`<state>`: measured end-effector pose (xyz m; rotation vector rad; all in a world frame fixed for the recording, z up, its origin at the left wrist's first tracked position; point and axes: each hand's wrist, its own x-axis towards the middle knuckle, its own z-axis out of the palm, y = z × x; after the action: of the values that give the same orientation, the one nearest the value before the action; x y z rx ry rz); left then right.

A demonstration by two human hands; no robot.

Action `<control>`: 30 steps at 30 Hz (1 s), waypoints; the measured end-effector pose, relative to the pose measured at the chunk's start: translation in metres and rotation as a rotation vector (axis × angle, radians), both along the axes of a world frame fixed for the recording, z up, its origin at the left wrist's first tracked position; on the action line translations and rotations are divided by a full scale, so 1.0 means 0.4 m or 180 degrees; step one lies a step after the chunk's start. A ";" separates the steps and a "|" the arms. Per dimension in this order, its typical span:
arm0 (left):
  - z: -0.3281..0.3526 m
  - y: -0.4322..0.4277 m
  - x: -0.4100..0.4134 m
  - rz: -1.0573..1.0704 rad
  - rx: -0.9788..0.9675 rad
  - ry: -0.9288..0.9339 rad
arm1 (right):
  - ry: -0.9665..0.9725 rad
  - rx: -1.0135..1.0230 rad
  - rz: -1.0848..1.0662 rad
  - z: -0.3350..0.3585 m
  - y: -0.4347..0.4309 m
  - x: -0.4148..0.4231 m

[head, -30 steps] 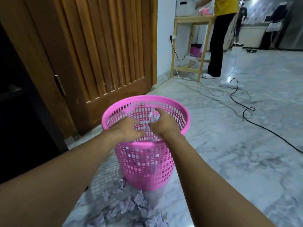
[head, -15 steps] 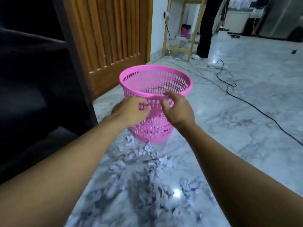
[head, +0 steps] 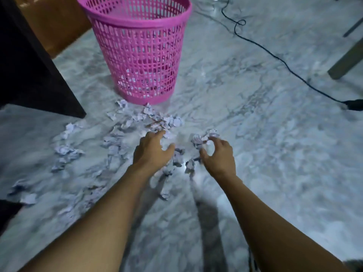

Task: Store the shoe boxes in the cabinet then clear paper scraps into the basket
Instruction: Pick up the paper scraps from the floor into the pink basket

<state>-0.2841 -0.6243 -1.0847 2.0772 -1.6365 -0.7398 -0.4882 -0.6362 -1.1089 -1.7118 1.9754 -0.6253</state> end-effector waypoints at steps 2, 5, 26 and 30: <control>-0.049 0.042 -0.029 0.0076 0.0092 -0.0206 | 0.0290 0.0389 -0.0195 -0.041 0.017 -0.037; -0.102 0.103 -0.052 0.0078 0.0135 -0.0665 | 0.0448 0.0825 -0.0365 -0.079 0.021 -0.077; -0.198 0.209 -0.080 -0.0510 0.0062 -0.0677 | 0.0046 0.0274 -0.1174 -0.126 0.155 -0.222; -0.186 0.165 -0.121 -0.0330 0.0015 -0.0273 | 0.0612 0.0699 -0.0724 -0.162 0.159 -0.259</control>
<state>-0.3325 -0.5585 -1.1590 2.0666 -1.8019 -0.6971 -0.5916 -0.5727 -1.1739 -1.4747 2.2995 -0.3105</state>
